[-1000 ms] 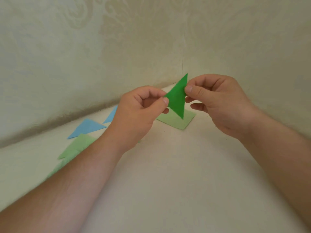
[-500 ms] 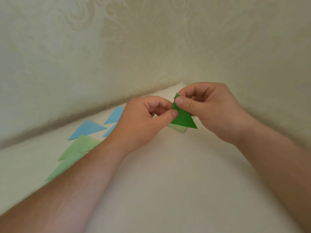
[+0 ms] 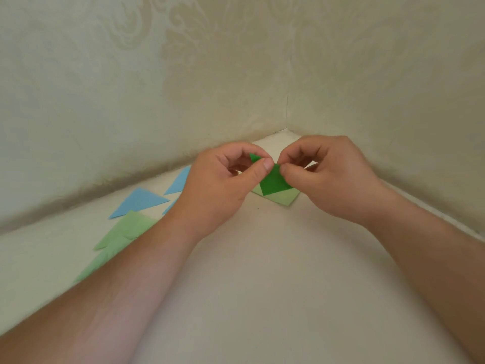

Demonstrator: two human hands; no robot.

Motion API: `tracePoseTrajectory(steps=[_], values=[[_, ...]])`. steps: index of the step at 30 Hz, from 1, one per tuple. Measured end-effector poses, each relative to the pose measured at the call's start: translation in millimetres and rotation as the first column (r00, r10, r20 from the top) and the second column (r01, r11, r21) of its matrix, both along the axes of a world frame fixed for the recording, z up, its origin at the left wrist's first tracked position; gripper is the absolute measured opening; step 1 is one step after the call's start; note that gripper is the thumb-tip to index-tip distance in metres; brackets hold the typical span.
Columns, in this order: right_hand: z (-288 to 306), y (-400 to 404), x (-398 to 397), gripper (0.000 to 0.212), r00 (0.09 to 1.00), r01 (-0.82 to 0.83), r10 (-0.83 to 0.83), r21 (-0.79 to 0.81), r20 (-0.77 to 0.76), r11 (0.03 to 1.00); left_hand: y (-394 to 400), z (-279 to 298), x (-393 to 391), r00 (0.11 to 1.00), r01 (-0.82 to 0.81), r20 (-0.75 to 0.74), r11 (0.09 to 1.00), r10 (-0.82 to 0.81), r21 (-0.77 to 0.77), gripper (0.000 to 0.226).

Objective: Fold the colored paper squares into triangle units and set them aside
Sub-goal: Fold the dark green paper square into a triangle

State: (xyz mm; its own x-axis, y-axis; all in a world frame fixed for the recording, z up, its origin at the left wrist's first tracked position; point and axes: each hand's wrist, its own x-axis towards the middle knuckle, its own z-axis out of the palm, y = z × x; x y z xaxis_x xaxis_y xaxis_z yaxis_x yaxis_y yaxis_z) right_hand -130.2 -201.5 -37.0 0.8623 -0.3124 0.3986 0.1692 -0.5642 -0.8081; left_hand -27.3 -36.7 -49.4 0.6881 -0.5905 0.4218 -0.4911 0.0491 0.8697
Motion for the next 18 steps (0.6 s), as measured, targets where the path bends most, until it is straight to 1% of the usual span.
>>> tracePoseTrajectory(steps=[2,4,6,7,9,11,12,15,16,18], values=[[-0.3,-0.6,0.1,0.018,1.0,0.012,-0.012,0.007,0.005,1.0,0.5,1.3,0.2,1.0,-0.004,-0.022,1.0,0.004,-0.028,0.009],[-0.9,-2.2,0.1,0.018,1.0,0.026,-0.025,-0.018,0.018,1.0,0.8,2.4,-1.9,1.0,-0.026,0.003,1.0,0.026,0.01,0.013],[-1.6,-3.0,0.0,0.017,0.997,0.05,-0.044,-0.118,0.056,0.992,2.2,3.4,-3.5,0.993,-0.08,0.086,0.995,0.075,0.062,0.013],[-1.9,-2.8,0.3,0.014,0.995,0.066,-0.051,-0.19,0.083,0.98,2.9,3.8,-4.1,0.982,-0.118,0.157,0.989,0.103,0.089,0.013],[-2.4,-1.1,0.9,0.007,0.989,0.076,-0.033,-0.306,0.141,0.949,4.6,4.2,-5.0,0.921,-0.194,0.365,0.972,0.135,0.129,0.009],[-2.6,0.6,2.1,0.007,0.982,0.079,-0.007,-0.381,0.186,0.921,4.5,3.8,-4.3,0.811,-0.25,0.57,0.959,0.133,0.132,0.006],[-2.5,0.9,2.6,0.008,0.981,0.085,-0.003,-0.408,0.196,0.909,4.0,3.7,-3.3,0.764,-0.269,0.633,0.954,0.128,0.131,0.006],[-3.2,-0.4,3.5,0.008,0.983,0.085,0.002,-0.464,0.183,0.882,2.7,3.8,1.4,0.67,-0.291,0.735,0.947,0.099,0.138,0.008],[-3.6,-0.8,3.6,0.008,0.985,0.078,0.007,-0.472,0.175,0.878,2.4,4.1,1.9,0.653,-0.296,0.752,0.945,0.09,0.143,0.009],[-4.1,-1.0,4.1,0.007,0.987,0.063,0.016,-0.472,0.162,0.879,2.1,4.2,1.3,0.657,-0.298,0.75,0.942,0.084,0.156,0.009]])
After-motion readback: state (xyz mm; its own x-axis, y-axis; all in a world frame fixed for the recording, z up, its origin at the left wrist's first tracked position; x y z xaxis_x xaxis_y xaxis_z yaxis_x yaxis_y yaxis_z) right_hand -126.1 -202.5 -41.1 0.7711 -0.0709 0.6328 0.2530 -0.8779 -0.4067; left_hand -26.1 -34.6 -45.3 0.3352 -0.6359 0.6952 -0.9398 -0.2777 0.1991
